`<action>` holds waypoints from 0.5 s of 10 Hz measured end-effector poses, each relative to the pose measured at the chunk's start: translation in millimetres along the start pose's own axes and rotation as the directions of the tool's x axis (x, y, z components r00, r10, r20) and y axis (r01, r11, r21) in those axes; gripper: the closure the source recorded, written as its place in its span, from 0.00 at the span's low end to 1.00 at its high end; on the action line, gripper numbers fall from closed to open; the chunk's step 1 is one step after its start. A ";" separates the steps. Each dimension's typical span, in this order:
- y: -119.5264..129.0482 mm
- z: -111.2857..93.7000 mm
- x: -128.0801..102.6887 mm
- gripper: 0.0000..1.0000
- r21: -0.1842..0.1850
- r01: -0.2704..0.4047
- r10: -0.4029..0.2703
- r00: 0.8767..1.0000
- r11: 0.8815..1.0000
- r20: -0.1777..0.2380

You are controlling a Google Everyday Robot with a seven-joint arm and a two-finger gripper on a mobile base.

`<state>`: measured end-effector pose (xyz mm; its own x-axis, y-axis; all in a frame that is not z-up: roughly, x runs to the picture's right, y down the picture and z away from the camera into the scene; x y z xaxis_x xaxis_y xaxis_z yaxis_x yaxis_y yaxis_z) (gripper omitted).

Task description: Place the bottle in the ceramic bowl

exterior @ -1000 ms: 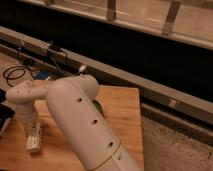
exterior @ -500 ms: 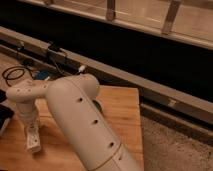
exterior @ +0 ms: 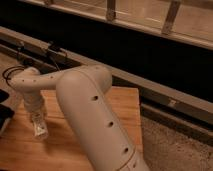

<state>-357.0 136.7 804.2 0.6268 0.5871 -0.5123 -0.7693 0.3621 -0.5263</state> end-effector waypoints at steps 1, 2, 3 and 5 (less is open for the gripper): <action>-23.4 -14.3 0.0 1.00 0.022 -0.019 0.018 0.999 1.000 0.030; -31.7 -19.7 1.5 1.00 0.031 -0.028 0.027 0.999 0.999 0.040; -51.5 -32.6 9.1 1.00 0.050 -0.058 0.055 0.996 0.997 0.064; -86.4 -50.5 29.2 1.00 0.089 -0.117 0.108 0.989 0.989 0.096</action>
<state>-266.0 86.0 800.5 0.5250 0.6896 -0.4988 -0.8453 0.3540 -0.4002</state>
